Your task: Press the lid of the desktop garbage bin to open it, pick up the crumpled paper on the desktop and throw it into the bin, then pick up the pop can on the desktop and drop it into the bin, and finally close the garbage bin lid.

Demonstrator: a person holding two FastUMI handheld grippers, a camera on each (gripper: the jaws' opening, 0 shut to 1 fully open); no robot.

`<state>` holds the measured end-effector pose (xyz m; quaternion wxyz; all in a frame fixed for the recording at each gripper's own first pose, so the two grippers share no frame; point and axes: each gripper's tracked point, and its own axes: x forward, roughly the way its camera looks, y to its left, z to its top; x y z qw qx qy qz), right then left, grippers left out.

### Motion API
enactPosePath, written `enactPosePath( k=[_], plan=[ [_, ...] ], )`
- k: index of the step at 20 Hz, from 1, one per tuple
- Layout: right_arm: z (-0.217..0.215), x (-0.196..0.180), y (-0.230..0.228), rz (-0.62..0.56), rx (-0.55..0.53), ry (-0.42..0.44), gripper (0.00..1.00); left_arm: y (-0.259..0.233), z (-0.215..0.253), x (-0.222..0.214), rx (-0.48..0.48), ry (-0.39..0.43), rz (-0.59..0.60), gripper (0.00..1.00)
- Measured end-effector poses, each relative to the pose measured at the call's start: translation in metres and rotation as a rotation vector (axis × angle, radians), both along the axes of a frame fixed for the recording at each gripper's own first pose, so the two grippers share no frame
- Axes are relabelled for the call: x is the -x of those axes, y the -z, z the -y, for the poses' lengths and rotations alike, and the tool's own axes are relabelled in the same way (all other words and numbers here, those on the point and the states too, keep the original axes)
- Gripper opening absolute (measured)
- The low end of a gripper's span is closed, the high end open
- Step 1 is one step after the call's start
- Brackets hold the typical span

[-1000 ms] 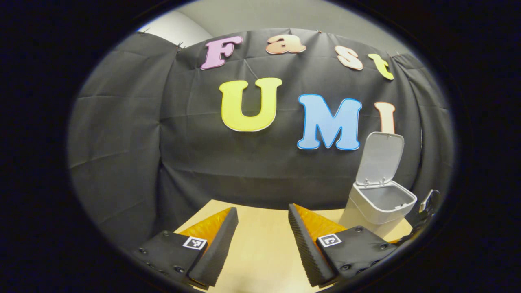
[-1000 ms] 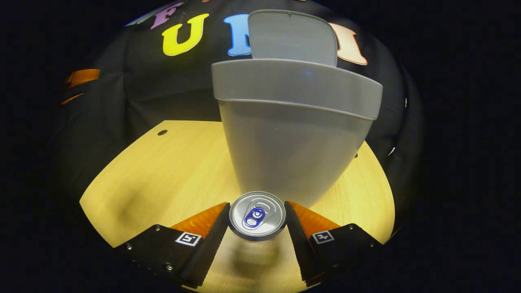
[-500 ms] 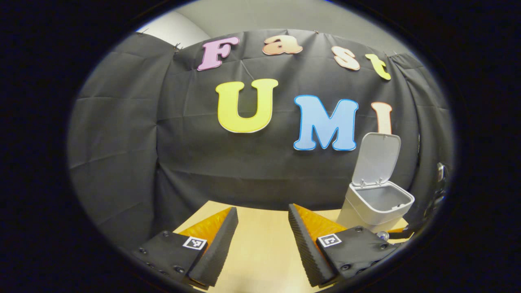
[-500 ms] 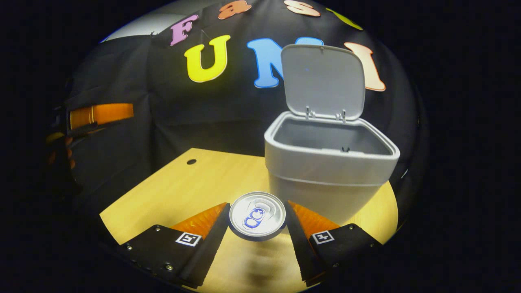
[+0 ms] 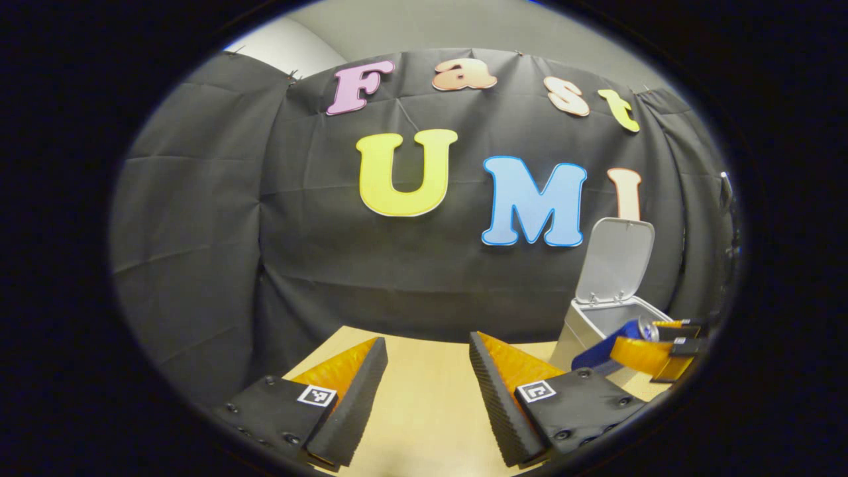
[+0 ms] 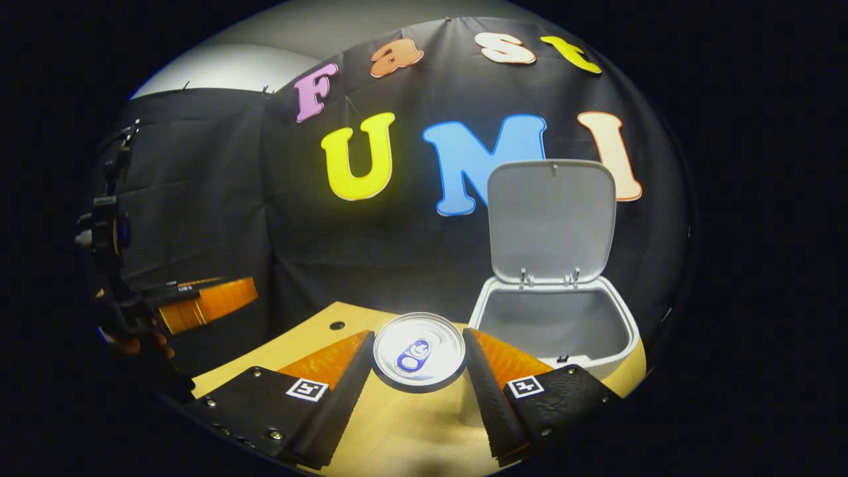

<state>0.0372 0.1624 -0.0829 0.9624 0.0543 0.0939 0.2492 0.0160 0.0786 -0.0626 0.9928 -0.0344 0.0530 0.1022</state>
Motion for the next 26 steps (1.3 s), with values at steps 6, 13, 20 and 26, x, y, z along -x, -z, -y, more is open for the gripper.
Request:
enactPosePath(
  k=[6, 13, 20, 26],
  plan=[
    [0.031, -0.026, -0.046, 0.087, -0.069, 0.087, 0.83, -0.001, 0.002, -0.001, -0.006, 0.006, 0.000, 0.82],
    [0.090, -0.051, -0.044, 0.100, -0.034, 0.224, 0.83, 0.001, 0.006, -0.005, -0.005, 0.016, -0.006, 0.87],
    [0.130, -0.069, -0.003, 0.029, 0.044, 0.320, 0.83, 0.002, 0.010, -0.010, -0.006, 0.027, -0.013, 0.82],
    [0.146, -0.075, 0.032, -0.051, 0.065, 0.361, 0.83, 0.004, 0.010, -0.013, -0.011, 0.028, -0.022, 0.87]
  ],
)
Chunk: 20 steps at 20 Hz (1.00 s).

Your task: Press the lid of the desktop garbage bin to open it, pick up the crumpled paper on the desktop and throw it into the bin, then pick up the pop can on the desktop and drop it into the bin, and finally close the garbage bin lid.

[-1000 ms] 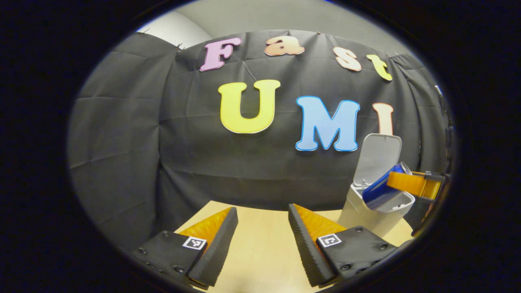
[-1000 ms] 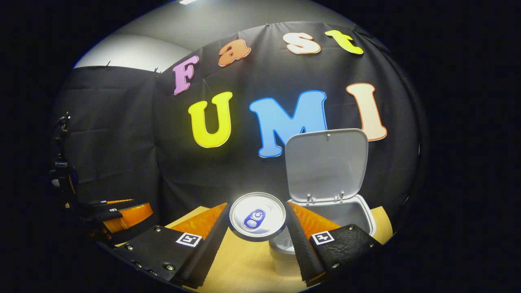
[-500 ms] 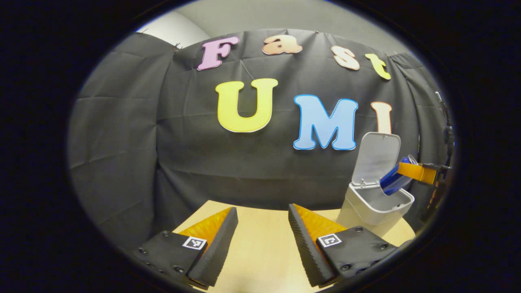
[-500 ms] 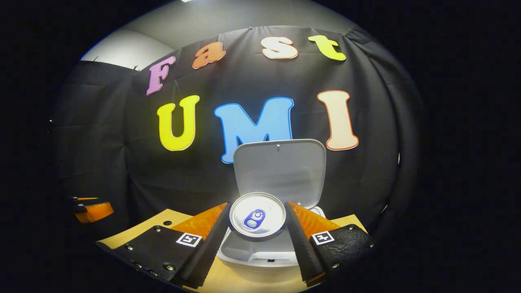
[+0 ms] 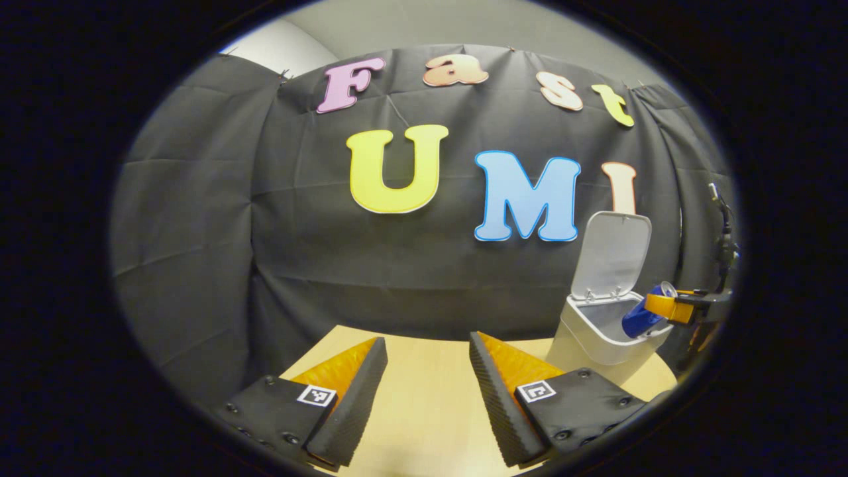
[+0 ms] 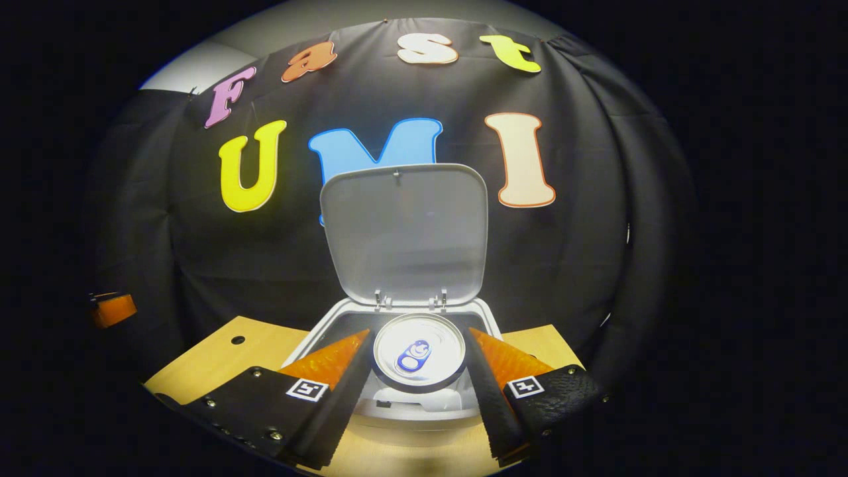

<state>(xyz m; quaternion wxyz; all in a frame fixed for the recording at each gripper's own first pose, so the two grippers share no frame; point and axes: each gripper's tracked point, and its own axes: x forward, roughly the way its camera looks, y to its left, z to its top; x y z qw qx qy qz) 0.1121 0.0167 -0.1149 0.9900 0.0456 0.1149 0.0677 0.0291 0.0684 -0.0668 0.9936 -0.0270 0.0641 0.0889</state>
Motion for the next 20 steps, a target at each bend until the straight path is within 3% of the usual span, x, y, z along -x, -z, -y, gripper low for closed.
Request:
enactPosePath(
  k=[3, 4, 20],
  plan=[
    [0.0028, -0.0007, 0.0081, -0.019, -0.002, 0.007, 0.83, 0.0009, 0.0001, -0.0006, -0.002, 0.000, -0.003, 0.87],
    [0.0037, -0.0014, 0.0100, -0.023, -0.002, 0.010, 0.84, 0.0012, 0.0015, -0.0020, -0.003, 0.001, -0.004, 0.82],
    [0.0072, -0.0009, 0.0050, -0.016, -0.014, 0.017, 0.86, 0.0017, 0.0031, -0.0016, 0.011, 0.000, -0.005, 0.82]
  ],
)
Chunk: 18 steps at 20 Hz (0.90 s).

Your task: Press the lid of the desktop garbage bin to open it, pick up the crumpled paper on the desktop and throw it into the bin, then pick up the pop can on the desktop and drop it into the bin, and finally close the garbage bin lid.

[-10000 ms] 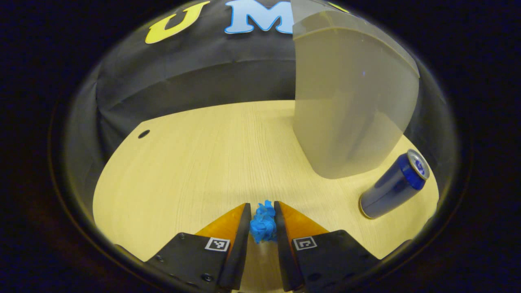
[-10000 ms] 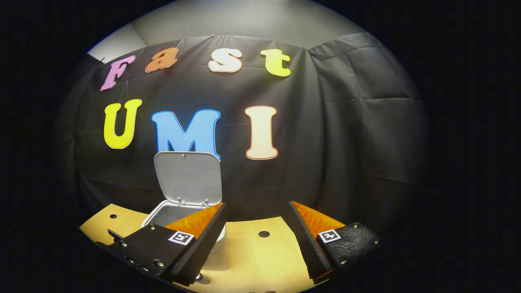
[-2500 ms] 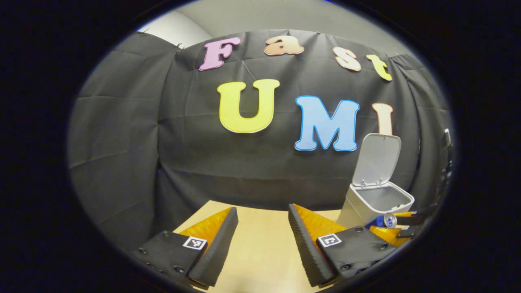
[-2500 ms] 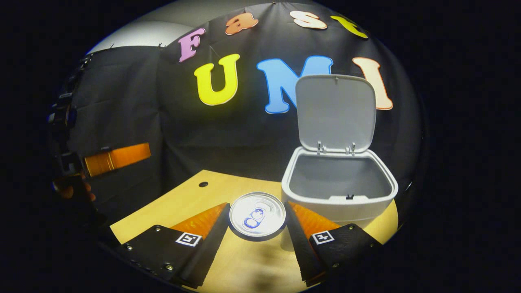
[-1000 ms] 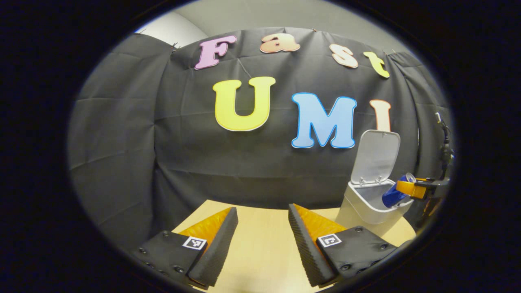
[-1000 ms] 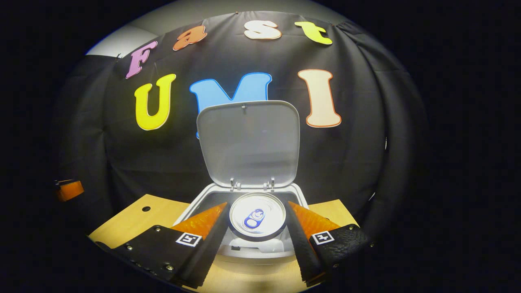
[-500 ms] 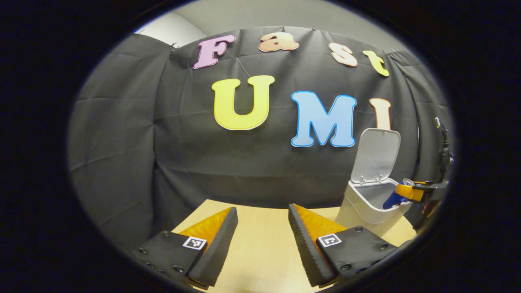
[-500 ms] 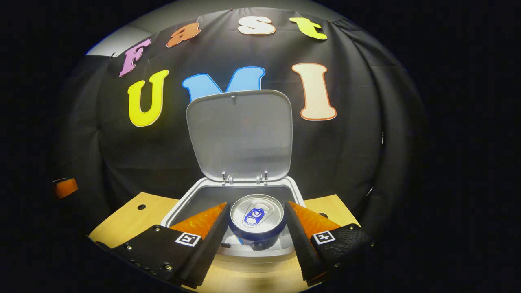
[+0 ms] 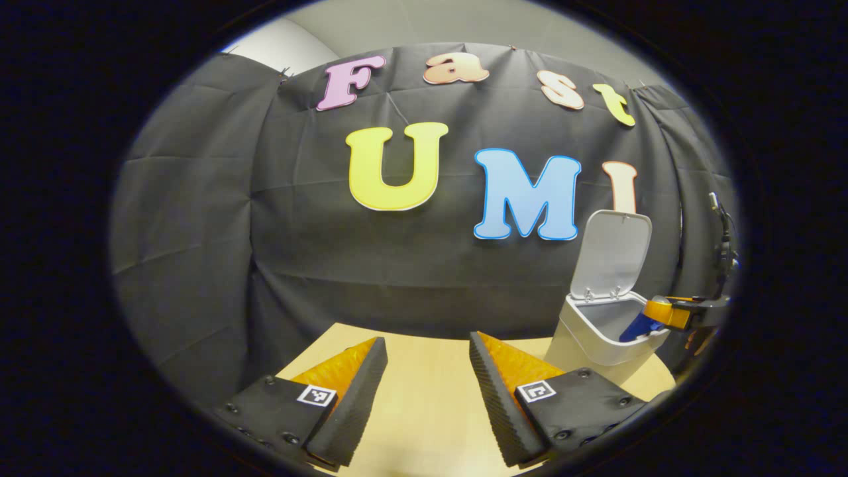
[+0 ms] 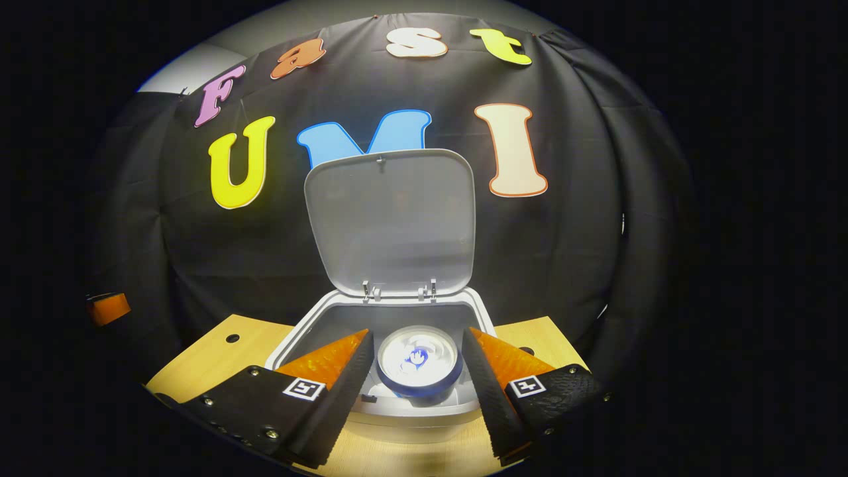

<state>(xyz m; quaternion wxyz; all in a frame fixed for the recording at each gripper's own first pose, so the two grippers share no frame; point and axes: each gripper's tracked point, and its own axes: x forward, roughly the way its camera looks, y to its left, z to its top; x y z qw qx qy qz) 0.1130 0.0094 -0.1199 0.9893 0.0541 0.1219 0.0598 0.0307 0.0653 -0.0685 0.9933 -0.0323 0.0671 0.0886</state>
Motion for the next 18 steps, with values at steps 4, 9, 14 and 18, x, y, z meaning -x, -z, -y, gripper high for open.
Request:
enactPosePath(
  k=[4, 9, 14, 18],
  plan=[
    [-0.001, 0.002, 0.000, 0.001, -0.001, -0.003, 0.88, 0.000, -0.003, 0.002, 0.003, -0.005, 0.001, 0.82],
    [-0.002, 0.003, -0.004, 0.008, -0.002, -0.005, 0.88, 0.000, -0.004, 0.004, 0.009, -0.008, 0.002, 0.81],
    [-0.002, 0.003, -0.018, 0.029, 0.003, -0.007, 0.88, 0.004, -0.004, 0.004, 0.012, -0.011, -0.004, 0.87],
    [-0.004, -0.002, -0.035, 0.058, 0.011, -0.010, 0.88, 0.007, -0.004, 0.005, 0.016, -0.007, -0.009, 0.87]
  ],
)
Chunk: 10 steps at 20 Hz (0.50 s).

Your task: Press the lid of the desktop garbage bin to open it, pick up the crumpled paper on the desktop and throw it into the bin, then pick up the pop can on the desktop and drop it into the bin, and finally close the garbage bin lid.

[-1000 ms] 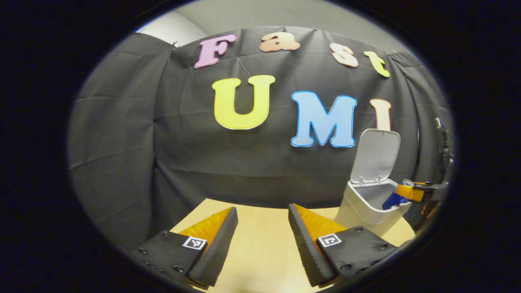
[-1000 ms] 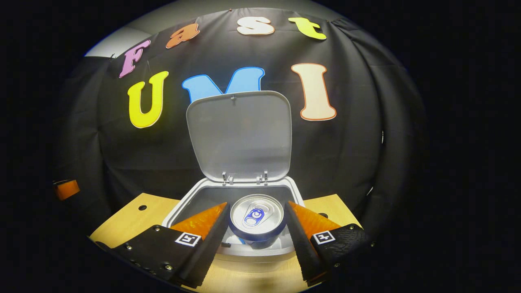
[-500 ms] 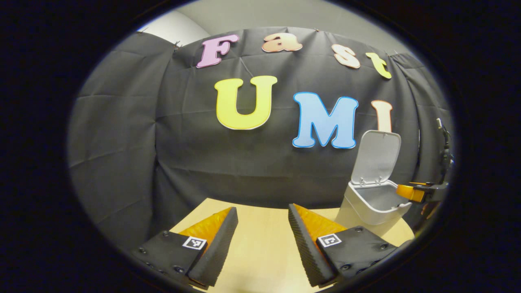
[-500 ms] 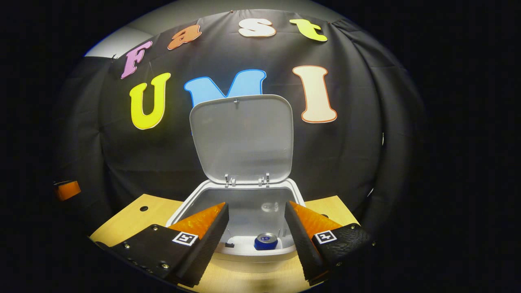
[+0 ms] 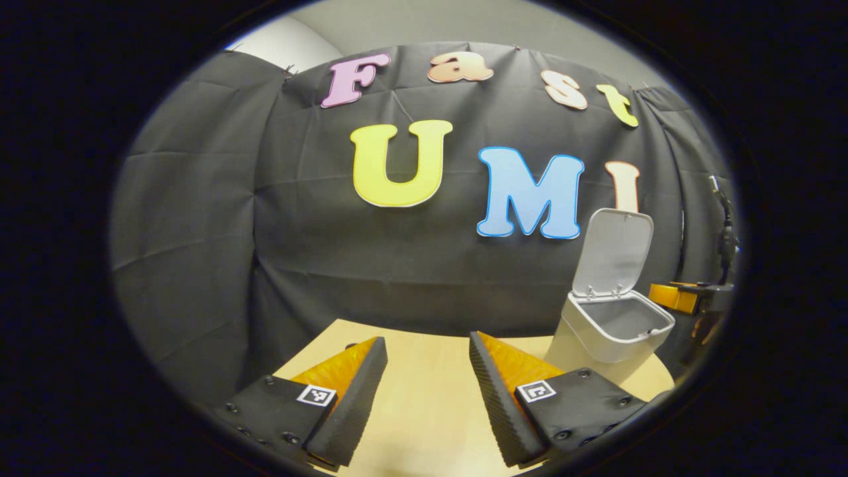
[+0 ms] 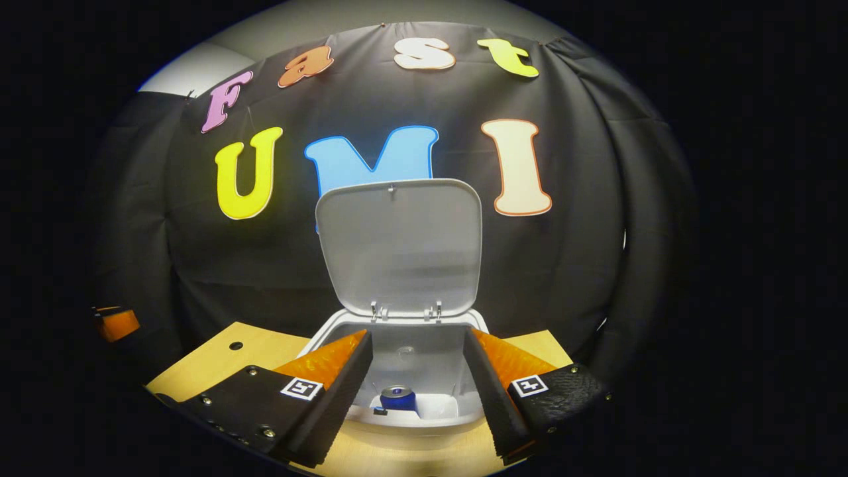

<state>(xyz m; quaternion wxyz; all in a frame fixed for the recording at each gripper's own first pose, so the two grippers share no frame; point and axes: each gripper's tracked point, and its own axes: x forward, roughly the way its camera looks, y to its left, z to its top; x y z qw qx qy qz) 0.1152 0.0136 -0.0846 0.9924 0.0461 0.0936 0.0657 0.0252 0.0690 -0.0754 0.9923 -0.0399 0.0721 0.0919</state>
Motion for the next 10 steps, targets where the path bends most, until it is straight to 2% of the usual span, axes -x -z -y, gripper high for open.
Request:
enactPosePath(
  k=[10],
  plan=[
    [-0.007, -0.023, -0.066, 0.109, 0.024, -0.013, 0.88, 0.008, -0.001, -0.001, 0.022, -0.001, -0.010, 0.87]
  ],
)
